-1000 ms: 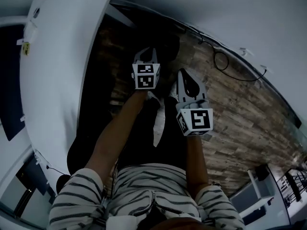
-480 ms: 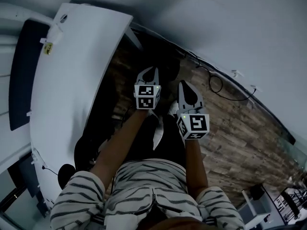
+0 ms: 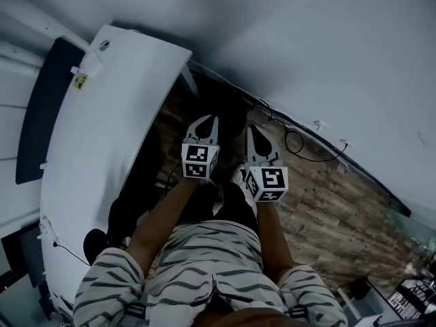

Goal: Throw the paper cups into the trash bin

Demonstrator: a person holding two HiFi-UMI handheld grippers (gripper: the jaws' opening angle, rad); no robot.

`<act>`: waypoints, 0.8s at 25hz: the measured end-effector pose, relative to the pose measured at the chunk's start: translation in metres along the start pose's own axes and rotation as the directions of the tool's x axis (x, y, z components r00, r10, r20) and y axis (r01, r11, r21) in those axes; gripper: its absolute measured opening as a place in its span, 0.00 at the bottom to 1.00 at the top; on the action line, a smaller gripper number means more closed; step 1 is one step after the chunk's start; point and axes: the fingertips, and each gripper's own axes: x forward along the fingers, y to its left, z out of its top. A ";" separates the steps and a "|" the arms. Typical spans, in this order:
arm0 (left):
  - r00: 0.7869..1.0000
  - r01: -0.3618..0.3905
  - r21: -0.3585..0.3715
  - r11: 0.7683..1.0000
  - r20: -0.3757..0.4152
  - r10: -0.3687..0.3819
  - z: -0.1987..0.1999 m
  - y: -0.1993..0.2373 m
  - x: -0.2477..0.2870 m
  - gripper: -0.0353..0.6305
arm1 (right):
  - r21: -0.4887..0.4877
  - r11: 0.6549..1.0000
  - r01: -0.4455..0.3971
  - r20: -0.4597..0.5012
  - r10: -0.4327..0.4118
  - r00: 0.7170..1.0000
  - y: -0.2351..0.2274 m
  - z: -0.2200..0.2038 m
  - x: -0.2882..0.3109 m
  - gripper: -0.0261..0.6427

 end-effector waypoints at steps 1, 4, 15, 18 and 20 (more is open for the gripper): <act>1.000 0.004 0.011 1.000 0.017 -0.004 0.008 -0.001 -0.006 0.09 | -0.003 1.000 -0.005 0.009 0.005 1.000 0.002 0.005 -0.001 0.05; 0.998 0.011 0.009 1.000 0.059 -0.012 0.026 -0.007 -0.025 0.09 | -0.010 1.000 -0.012 0.029 0.012 1.000 0.010 0.015 -0.005 0.05; 0.989 0.036 0.032 0.999 0.140 -0.040 0.065 -0.026 -0.065 0.09 | -0.055 0.998 -0.030 0.071 0.034 0.997 0.028 0.051 -0.013 0.05; 0.985 0.033 0.021 0.999 0.170 -0.037 0.076 -0.028 -0.075 0.09 | -0.077 0.996 -0.034 0.077 0.040 0.996 0.029 0.059 -0.018 0.05; 0.981 0.034 0.023 0.999 0.192 -0.037 0.086 -0.027 -0.082 0.09 | -0.088 0.995 -0.036 0.085 0.044 0.995 0.032 0.064 -0.021 0.05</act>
